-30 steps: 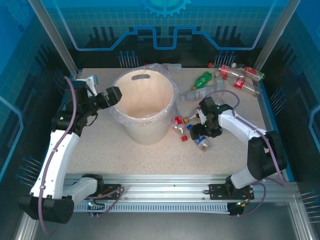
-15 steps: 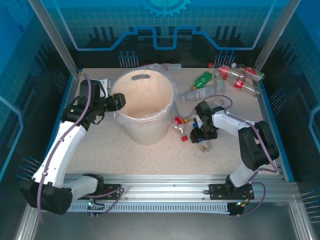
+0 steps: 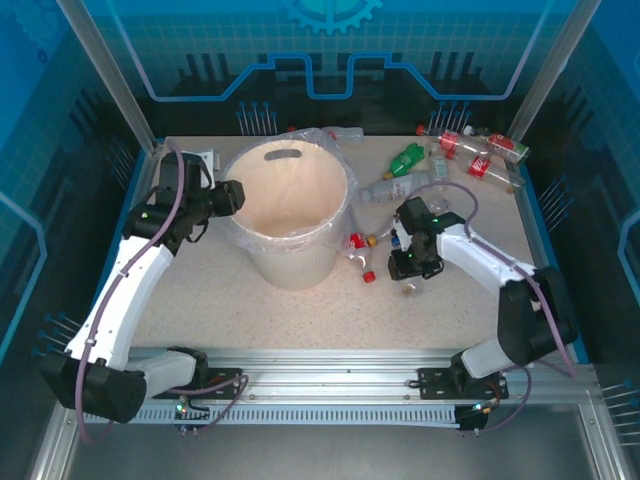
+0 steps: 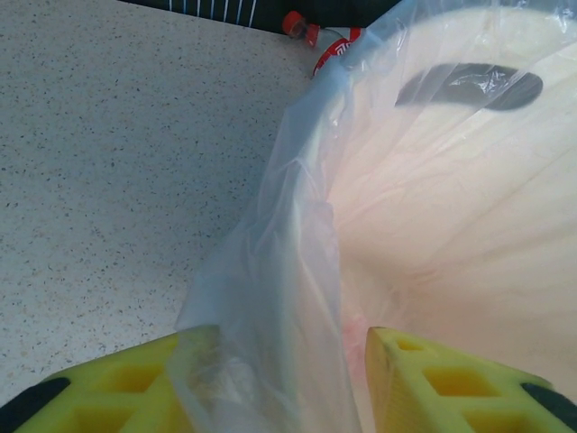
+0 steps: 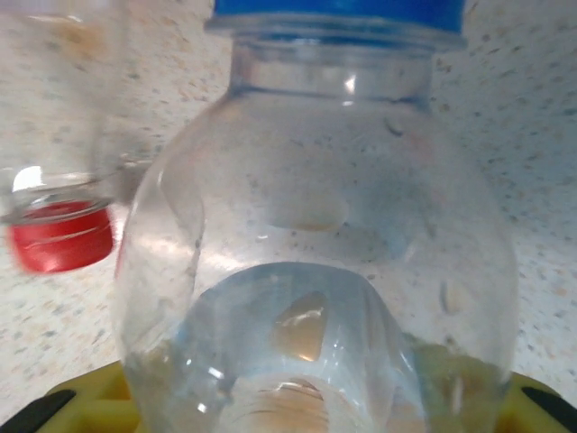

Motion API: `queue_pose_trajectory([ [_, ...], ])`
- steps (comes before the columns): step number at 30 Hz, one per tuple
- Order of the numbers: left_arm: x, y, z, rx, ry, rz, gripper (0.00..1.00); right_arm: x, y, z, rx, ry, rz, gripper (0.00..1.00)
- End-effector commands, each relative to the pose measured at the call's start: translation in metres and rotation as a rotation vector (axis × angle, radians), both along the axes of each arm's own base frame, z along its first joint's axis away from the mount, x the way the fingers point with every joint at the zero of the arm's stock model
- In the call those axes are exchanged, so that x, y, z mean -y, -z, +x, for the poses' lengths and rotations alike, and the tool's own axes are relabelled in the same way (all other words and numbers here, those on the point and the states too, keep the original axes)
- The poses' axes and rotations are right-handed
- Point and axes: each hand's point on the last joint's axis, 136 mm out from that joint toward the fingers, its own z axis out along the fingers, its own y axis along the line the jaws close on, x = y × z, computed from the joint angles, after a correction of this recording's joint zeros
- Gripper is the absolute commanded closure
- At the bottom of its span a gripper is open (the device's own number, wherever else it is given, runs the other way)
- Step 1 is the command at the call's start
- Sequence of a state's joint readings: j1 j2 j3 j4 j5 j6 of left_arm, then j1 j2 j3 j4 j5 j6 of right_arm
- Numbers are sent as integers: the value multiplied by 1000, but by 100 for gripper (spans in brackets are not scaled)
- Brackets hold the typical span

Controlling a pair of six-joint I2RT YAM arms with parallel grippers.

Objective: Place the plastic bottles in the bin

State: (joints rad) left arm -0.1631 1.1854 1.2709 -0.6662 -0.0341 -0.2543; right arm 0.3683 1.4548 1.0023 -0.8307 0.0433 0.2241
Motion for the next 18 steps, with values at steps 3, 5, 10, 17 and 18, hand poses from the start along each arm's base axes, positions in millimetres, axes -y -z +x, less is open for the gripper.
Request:
queue_pose_trajectory([
  [3,0,-5,5,-6,2,25,57,-10,-94,8,204,-32,88,61],
  [5,-1,-4,6,-13,-6,34,61,-12,-134,16,305,-34,113,62],
  [10,-1,-7,8,-18,2,54,67,-27,-221,39,540,-83,182,64],
  [17,6,-4,12,-37,13,46,72,-97,-301,56,722,-250,290,64],
  [18,6,-3,13,-38,14,45,73,-109,-307,57,737,-276,303,64],
])
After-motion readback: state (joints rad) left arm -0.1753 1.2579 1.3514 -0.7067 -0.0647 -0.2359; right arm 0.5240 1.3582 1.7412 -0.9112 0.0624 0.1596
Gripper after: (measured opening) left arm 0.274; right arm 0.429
